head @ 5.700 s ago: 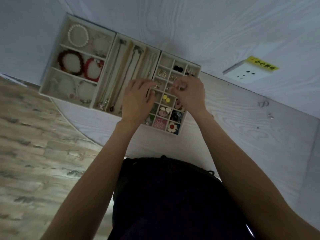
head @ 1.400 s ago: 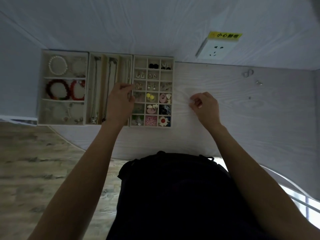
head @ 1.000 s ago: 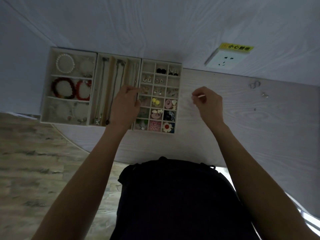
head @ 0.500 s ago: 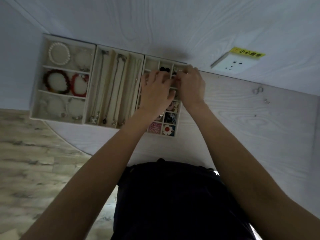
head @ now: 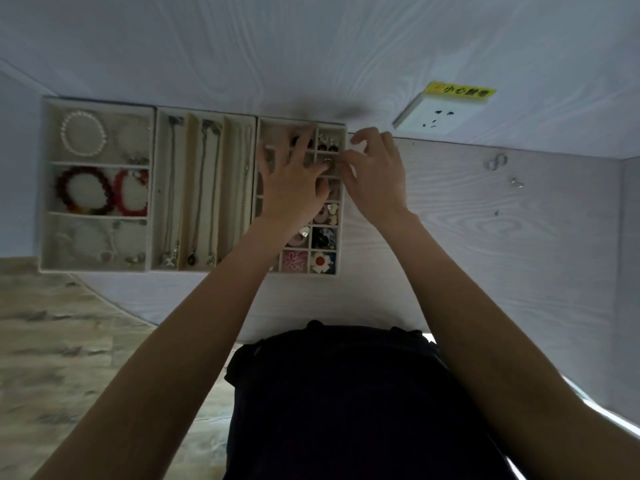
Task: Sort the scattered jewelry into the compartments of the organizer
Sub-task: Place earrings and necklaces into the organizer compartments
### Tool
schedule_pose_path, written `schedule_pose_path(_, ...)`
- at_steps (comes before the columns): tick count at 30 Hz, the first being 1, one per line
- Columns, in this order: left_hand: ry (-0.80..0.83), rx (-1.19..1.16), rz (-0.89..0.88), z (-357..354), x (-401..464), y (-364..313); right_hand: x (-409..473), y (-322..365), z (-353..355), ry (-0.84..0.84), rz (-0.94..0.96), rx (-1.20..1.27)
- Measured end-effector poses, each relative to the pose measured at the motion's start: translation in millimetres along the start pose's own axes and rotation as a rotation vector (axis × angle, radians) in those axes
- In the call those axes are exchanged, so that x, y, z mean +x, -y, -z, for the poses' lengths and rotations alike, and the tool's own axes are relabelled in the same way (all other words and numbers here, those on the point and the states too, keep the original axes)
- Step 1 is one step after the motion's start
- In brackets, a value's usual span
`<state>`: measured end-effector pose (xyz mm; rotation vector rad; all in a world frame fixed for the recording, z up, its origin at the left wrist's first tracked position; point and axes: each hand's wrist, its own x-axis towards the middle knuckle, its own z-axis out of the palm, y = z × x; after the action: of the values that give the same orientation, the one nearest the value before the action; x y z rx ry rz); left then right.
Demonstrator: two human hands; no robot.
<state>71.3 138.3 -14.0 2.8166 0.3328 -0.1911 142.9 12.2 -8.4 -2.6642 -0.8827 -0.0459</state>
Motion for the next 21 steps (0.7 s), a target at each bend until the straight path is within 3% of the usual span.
schedule_pose_path(5,-0.127,-0.016,0.020,4,0,1,5,6,-4,0.021,0.047,-0.137)
schedule_pose_path(21,-0.012,-0.109,0.063,-1,-4,-11,-20,14,-2,0.056,0.004,-0.122)
